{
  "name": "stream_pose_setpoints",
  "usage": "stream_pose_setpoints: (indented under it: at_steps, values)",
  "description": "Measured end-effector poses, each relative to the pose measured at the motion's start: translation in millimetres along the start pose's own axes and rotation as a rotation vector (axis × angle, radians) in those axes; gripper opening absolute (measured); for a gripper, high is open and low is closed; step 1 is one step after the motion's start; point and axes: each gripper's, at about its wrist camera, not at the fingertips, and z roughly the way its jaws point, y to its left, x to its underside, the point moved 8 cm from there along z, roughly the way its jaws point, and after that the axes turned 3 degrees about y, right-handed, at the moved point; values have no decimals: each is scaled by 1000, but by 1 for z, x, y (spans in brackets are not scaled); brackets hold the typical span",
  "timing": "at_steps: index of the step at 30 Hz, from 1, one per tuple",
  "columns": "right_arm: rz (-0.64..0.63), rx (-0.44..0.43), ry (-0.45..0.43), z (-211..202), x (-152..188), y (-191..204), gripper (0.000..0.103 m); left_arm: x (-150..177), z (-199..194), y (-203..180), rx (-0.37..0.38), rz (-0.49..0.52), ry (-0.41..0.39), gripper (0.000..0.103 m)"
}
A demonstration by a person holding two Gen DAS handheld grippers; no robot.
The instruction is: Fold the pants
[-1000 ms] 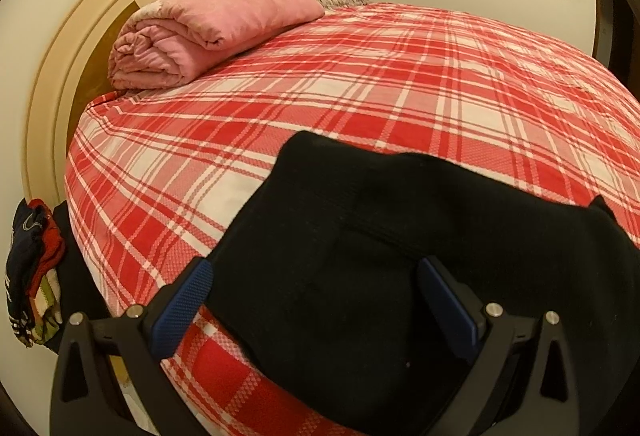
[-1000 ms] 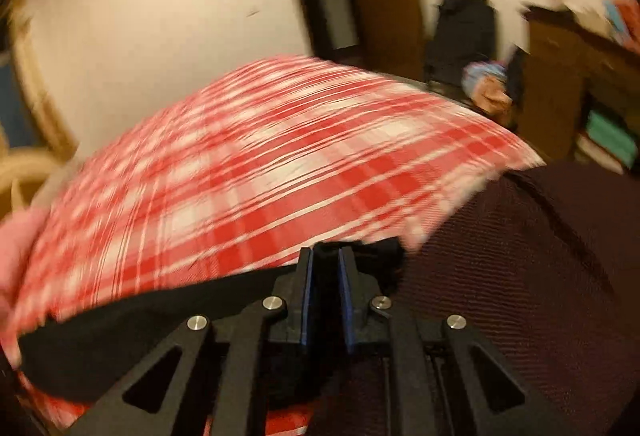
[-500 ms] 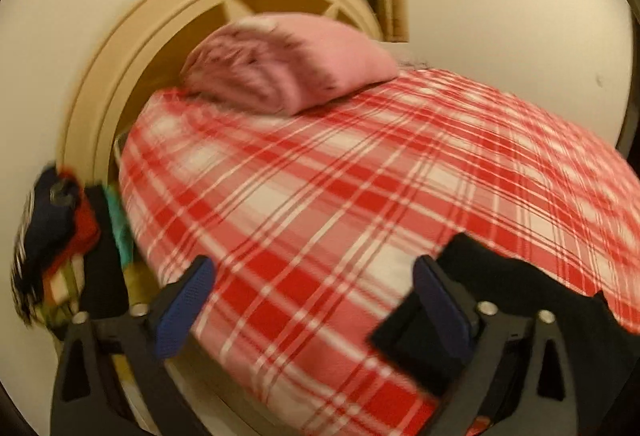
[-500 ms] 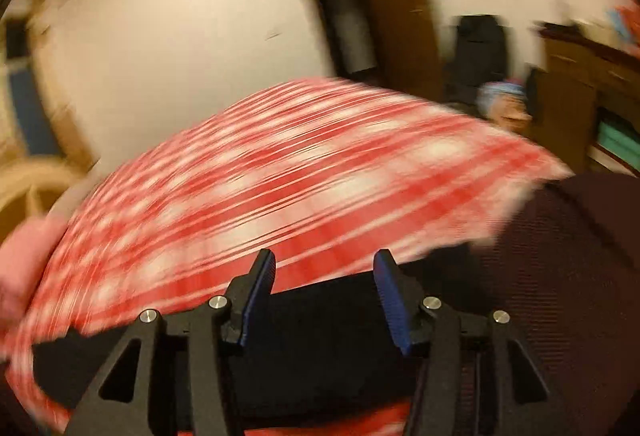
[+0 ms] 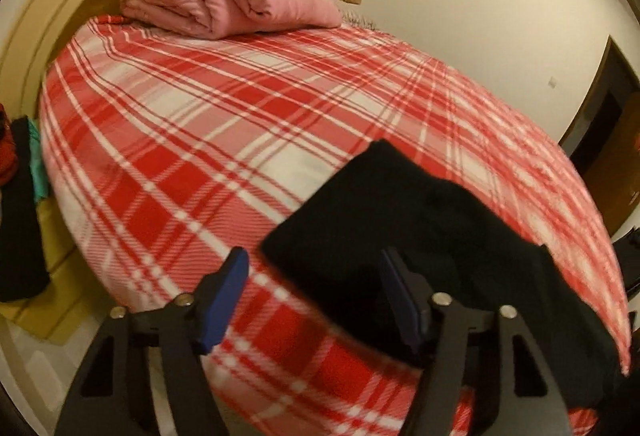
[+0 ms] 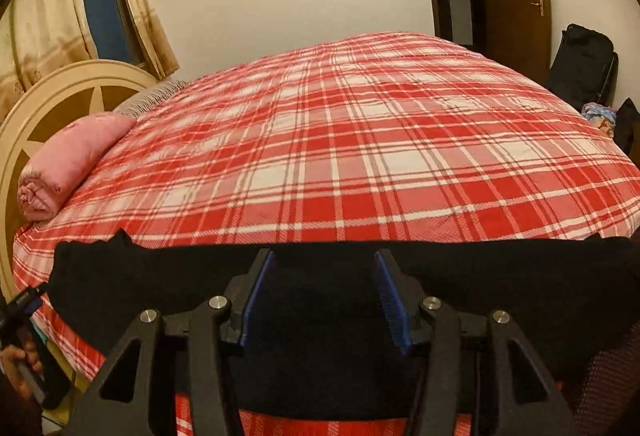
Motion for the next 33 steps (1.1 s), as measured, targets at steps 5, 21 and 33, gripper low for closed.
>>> stream_pose_setpoints:
  at_steps: [5,21,33]
  values:
    - [4,14,1,-1,-5,-5,53,5,6,-5,23,-16,5,49]
    - [-14,12,30,6,-3,1,53,18,1,-10,118,-143,25,47]
    - [-12,-5,56,14,3,8,53,12,-4,-18,98,-74,-9,20]
